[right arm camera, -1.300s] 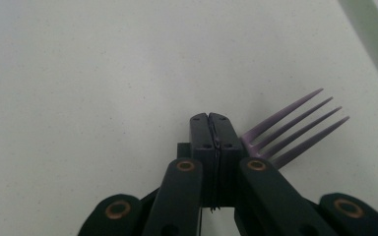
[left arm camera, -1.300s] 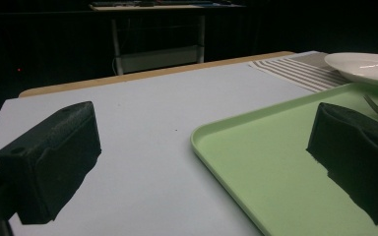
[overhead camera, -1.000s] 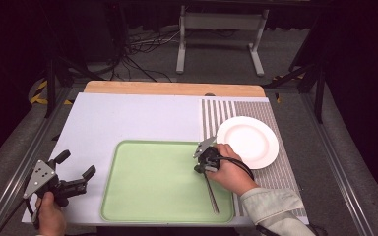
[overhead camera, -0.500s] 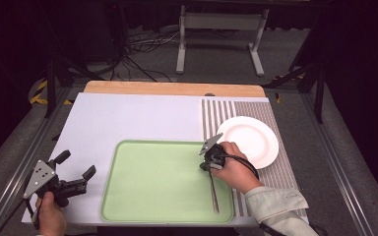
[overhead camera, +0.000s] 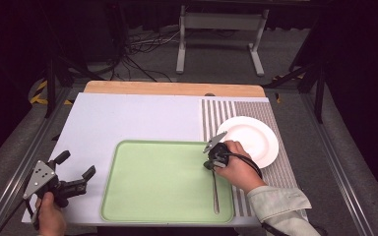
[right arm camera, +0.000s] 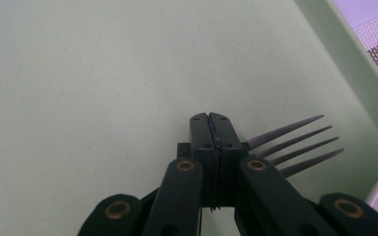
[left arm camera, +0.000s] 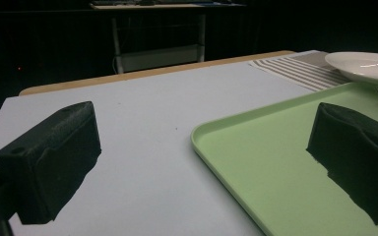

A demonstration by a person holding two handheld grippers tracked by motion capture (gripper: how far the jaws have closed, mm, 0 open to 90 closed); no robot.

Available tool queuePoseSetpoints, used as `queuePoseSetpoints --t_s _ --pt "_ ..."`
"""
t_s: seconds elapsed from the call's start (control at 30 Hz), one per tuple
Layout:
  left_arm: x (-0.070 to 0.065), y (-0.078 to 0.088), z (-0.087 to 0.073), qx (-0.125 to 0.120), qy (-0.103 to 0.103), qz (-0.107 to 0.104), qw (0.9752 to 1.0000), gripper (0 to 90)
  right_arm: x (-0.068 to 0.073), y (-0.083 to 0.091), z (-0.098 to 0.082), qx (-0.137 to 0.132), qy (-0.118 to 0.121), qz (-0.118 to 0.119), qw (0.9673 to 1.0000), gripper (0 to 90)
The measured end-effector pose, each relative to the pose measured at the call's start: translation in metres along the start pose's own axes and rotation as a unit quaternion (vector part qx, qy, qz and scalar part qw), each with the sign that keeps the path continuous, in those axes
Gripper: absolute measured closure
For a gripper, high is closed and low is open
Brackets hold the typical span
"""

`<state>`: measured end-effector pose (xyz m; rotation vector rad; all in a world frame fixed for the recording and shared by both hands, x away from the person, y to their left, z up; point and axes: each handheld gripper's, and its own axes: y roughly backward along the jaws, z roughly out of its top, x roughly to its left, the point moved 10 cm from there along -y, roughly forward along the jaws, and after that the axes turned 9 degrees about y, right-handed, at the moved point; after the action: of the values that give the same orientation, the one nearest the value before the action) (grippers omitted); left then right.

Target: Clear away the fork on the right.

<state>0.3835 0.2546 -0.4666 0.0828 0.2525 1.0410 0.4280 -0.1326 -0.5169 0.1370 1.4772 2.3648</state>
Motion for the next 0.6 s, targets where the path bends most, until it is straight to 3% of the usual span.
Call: queuePoseSetpoints --t_s 0.1,0.17,0.3,0.37,0.4,0.47,0.5,0.6 --pt "0.001 0.000 0.000 -0.002 0.002 0.002 1.0000 0.3 -0.001 0.000 -0.001 0.001 -0.003 0.000 1.0000 90.0" --pt "0.001 0.000 0.000 -0.001 0.001 0.002 1.0000 0.3 0.000 0.001 0.002 -0.009 -0.004 0.001 1.0000 84.9" --pt "0.001 0.000 0.000 -0.001 0.002 0.003 1.0000 0.3 0.001 0.007 0.014 -0.040 0.002 -0.007 0.9992 68.2" --pt "0.000 0.000 -0.001 0.002 0.002 0.001 1.0000 0.3 0.001 0.013 0.021 -0.057 0.011 -0.017 0.9981 48.5" --pt "0.000 0.000 -0.001 0.002 0.002 0.001 1.0000 0.3 0.001 0.013 0.021 -0.057 0.011 -0.017 0.9981 48.5" --pt "0.000 0.000 -0.001 0.001 0.000 0.001 1.0000 0.3 0.002 0.022 0.033 -0.096 0.010 -0.026 0.9950 28.6" --pt "0.000 0.000 -0.001 0.002 -0.001 0.000 1.0000 0.3 0.002 0.025 0.037 -0.107 0.017 -0.033 0.9935 23.8" --pt "0.000 0.000 0.000 0.000 0.001 0.001 1.0000 0.3 0.002 0.038 0.045 -0.142 0.015 -0.042 0.9888 20.3"
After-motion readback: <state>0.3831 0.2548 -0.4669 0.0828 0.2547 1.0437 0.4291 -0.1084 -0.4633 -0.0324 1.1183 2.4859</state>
